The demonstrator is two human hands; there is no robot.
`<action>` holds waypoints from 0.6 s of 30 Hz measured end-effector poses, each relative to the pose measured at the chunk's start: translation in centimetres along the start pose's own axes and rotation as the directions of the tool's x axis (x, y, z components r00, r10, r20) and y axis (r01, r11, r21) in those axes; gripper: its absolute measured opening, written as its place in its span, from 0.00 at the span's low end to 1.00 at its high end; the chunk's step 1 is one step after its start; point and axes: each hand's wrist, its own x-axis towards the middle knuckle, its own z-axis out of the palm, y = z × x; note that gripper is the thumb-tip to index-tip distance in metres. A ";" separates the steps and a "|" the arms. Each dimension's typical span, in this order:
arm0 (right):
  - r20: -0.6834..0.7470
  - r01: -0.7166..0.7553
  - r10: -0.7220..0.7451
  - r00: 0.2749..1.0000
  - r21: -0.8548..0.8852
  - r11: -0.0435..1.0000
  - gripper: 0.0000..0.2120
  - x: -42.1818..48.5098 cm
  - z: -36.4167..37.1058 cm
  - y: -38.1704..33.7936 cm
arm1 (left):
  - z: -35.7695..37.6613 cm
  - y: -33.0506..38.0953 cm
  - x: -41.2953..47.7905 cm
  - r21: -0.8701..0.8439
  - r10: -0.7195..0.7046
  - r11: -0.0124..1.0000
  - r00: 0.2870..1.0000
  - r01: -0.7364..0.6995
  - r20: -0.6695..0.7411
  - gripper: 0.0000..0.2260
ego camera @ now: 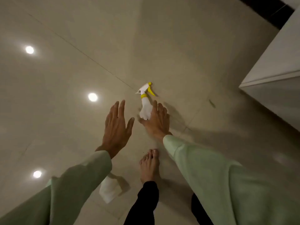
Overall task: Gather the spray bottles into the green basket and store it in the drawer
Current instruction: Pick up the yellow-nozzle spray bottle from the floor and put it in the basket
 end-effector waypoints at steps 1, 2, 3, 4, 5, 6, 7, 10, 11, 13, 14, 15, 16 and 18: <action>0.009 -0.009 0.009 1.000 0.008 1.000 0.49 1.0 1.2 0.2 | 0.8 -0.8 0.7 -0.006 0.003 1.000 1.000 -0.003 -0.010 0.31; 0.017 -0.027 0.026 1.000 0.020 0.999 0.50 2.0 2.0 0.3 | 1.4 -1.5 1.4 -0.008 -0.003 1.000 1.000 0.003 -0.017 0.31; 0.040 -0.050 0.049 0.998 0.034 0.998 0.49 3.0 2.9 0.5 | 2.1 -2.0 2.1 -0.008 -0.008 1.000 1.000 0.007 -0.016 0.31; 0.063 -0.084 0.081 0.995 0.045 0.995 0.49 3.6 3.2 0.6 | 2.4 -2.4 2.6 -0.024 -0.016 1.000 1.000 0.016 -0.004 0.31; 0.061 -0.099 0.096 0.994 0.054 0.994 0.47 4.3 3.6 0.8 | 2.8 -2.7 3.0 -0.042 -0.024 0.999 1.000 0.024 0.001 0.31; 0.057 -0.105 0.102 0.993 0.059 0.993 0.45 4.5 3.6 0.7 | 2.9 -2.7 3.1 -0.057 -0.029 0.998 1.000 0.029 0.004 0.31; 0.041 -0.102 0.099 0.994 0.076 0.992 0.43 4.5 3.3 0.9 | 2.8 -2.6 3.2 -0.069 -0.035 0.997 0.999 0.036 0.011 0.31; -0.016 -0.092 0.096 0.995 0.175 0.980 0.40 2.7 0.3 1.6 | 1.2 -1.1 2.8 -0.092 -0.056 0.994 0.998 0.059 0.032 0.31; -0.041 -0.078 0.088 0.995 0.215 0.973 0.39 1.6 -1.2 2.0 | 0.3 -0.2 2.4 -0.095 -0.052 0.994 0.998 0.055 0.032 0.30; -0.090 -0.044 0.074 0.993 0.295 0.954 0.39 -1.0 -4.9 2.3 | -1.9 2.3 1.5 -0.096 -0.020 0.995 1.000 0.022 0.020 0.29; -0.116 -0.028 0.070 0.991 0.332 0.943 0.40 -2.3 -6.6 2.2 | -3.0 3.3 1.0 -0.091 -0.003 0.996 1.000 0.004 0.016 0.29; -0.158 -0.005 0.067 0.985 0.366 0.931 0.40 -3.7 -8.8 2.2 | -4.3 4.9 0.6 -0.088 0.018 0.996 1.000 -0.017 0.014 0.29; -0.193 0.013 0.070 0.979 0.396 0.918 0.40 -5.1 -11.0 2.2 | -5.6 6.5 0.1 -0.090 0.034 0.995 0.999 -0.033 0.012 0.29; -0.272 0.064 0.068 0.960 0.449 0.891 0.39 -7.9 -15.8 2.0 | -8.3 10.4 -0.8 -0.100 0.069 0.993 0.998 -0.068 0.008 0.29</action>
